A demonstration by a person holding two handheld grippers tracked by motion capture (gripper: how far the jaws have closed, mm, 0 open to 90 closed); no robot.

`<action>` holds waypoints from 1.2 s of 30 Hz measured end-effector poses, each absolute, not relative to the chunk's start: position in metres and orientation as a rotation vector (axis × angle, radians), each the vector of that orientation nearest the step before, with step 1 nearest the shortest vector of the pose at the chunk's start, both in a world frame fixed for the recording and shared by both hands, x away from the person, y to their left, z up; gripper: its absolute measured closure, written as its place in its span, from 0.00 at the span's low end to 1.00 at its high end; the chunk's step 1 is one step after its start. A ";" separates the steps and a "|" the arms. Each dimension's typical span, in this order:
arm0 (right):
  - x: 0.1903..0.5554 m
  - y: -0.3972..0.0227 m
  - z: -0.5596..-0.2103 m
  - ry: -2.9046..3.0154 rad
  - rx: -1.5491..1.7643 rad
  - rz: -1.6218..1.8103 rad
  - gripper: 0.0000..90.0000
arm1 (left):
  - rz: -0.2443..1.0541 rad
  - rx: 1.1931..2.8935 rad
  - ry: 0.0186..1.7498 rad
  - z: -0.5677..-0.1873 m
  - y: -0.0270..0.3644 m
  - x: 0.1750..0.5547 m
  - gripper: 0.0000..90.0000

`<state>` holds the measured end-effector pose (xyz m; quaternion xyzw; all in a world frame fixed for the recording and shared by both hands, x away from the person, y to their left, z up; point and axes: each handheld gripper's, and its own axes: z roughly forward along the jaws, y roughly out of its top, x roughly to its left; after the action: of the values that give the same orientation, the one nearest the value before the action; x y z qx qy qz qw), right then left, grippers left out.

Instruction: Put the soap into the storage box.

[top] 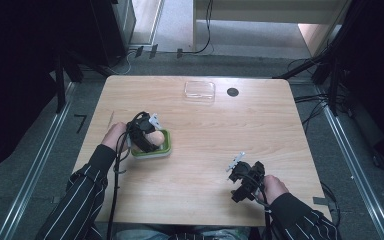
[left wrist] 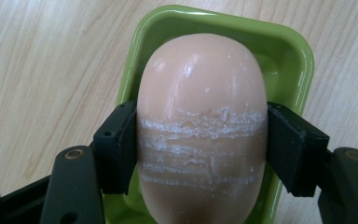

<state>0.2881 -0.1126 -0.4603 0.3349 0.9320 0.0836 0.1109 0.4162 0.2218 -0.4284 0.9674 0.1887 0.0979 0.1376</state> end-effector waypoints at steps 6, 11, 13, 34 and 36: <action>0.288 -0.113 -0.460 2.738 0.977 0.248 0.16 | 0.289 2.817 0.514 -0.430 0.219 0.416 0.37; 0.288 -0.113 -0.460 2.740 0.977 0.247 0.16 | 0.289 2.816 0.506 -0.432 0.217 0.416 0.37; 0.288 -0.113 -0.460 2.740 0.976 0.247 0.16 | 0.296 2.833 0.494 -0.433 0.216 0.417 0.37; 0.288 -0.113 -0.461 2.740 0.990 0.247 0.16 | 0.266 2.822 0.482 -0.436 0.219 0.421 0.37; 0.288 -0.113 -0.461 2.742 0.982 0.244 0.16 | 0.266 2.822 0.477 -0.436 0.219 0.421 0.37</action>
<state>0.2885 -0.1133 -0.4607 0.3341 0.9325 0.0829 0.1092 0.4208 0.2190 -0.4360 0.9730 0.1643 0.0917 0.1334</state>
